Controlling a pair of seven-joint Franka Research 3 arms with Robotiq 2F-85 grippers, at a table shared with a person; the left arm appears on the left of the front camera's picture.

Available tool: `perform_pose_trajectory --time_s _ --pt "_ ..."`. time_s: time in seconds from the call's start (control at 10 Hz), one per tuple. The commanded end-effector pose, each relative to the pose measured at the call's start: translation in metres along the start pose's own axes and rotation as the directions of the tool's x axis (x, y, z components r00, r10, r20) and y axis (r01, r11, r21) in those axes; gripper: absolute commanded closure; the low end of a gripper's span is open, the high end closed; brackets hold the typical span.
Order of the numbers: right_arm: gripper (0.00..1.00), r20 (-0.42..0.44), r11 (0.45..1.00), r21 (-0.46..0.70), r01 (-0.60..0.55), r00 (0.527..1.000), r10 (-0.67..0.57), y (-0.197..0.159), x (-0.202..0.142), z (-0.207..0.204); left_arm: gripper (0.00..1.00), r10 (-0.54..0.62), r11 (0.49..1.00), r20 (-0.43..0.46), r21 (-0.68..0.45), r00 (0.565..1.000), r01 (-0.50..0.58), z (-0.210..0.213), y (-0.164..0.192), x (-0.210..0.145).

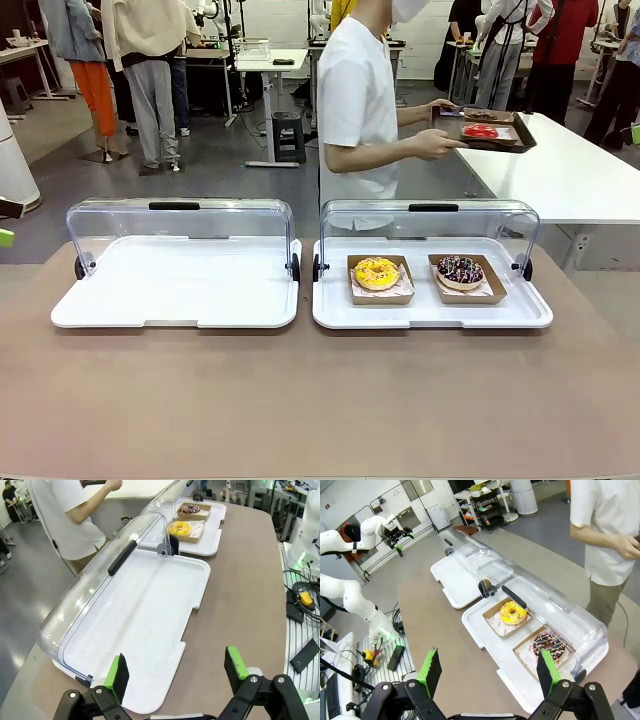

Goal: Provide the desired donut to the person.
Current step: Place the picked Paper togo box onto the Handle tray extended by the person.

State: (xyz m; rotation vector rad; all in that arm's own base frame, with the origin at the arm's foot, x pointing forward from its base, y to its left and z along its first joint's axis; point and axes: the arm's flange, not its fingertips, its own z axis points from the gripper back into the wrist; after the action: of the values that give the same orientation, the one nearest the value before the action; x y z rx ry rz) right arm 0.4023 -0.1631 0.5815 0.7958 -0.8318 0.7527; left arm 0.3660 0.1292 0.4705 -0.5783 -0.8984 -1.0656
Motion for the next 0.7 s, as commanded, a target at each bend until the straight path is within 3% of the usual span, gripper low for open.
perform_pose_trajectory --time_s 0.0,0.1,0.2,0.6 --pt "0.00 -0.002 1.000 0.003 0.000 1.000 0.000 0.001 0.000 -0.002 0.00 -0.031 0.999 0.014 -0.025 0.999 0.032 -0.006 -0.006 0.009" --pt "0.00 -0.002 1.000 0.003 0.000 1.000 0.000 0.001 0.000 -0.002 0.00 -0.072 0.994 -0.009 -0.087 0.997 0.071 -0.013 -0.004 0.021" --pt "0.00 -0.002 1.000 0.003 0.000 1.000 0.000 0.001 0.000 -0.002 0.00 -0.009 1.000 0.003 -0.008 1.000 0.009 -0.001 -0.003 0.004" --pt "0.00 -0.002 1.000 0.003 0.000 1.000 0.000 0.001 0.000 -0.002 0.00 -0.009 1.000 0.003 -0.008 1.000 0.009 -0.001 -0.003 0.004"
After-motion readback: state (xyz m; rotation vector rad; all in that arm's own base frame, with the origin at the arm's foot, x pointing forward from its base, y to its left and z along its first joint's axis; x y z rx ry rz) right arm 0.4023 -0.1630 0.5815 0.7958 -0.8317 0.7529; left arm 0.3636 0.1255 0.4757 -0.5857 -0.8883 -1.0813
